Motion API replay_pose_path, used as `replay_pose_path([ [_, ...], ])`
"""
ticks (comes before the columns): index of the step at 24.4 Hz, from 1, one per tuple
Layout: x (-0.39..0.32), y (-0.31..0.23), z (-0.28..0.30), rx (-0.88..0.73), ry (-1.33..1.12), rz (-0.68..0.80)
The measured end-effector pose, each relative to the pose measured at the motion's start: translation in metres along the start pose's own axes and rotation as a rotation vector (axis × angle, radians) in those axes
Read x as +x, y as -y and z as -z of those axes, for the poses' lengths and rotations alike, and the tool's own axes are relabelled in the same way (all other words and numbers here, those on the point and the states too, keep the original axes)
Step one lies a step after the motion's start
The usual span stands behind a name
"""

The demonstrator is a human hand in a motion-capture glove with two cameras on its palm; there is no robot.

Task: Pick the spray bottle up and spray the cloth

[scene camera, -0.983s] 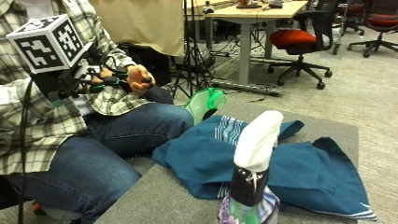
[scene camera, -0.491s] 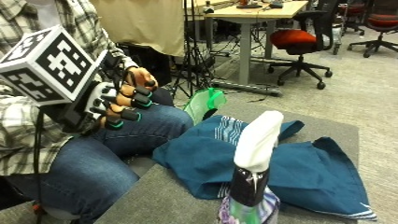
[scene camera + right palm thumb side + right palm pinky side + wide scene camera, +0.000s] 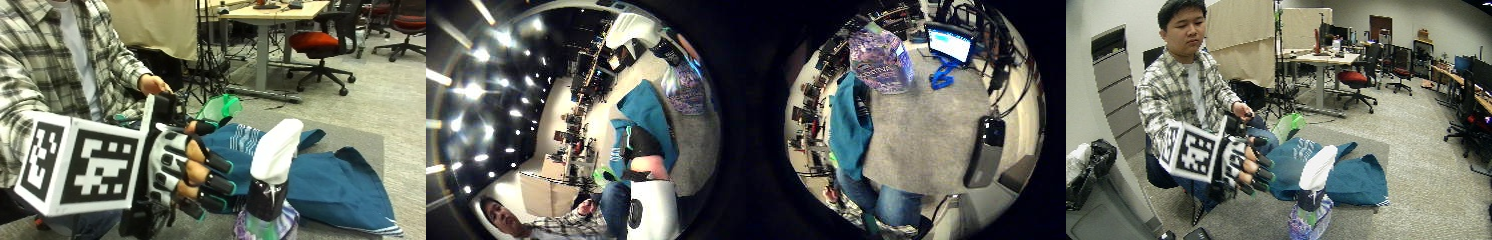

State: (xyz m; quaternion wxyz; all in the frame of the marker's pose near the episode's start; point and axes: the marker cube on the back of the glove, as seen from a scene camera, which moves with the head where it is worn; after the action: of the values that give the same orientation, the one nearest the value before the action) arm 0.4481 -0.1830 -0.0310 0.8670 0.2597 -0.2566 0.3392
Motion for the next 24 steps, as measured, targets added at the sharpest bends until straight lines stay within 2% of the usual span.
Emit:
replay_pose_path([
  [12,0.031,0.056,-0.032,0.026,0.127,-0.086],
  [19,0.037,0.082,-0.046,0.076,0.206,-0.048],
  [24,0.038,0.094,-0.046,0.179,0.266,0.009],
])
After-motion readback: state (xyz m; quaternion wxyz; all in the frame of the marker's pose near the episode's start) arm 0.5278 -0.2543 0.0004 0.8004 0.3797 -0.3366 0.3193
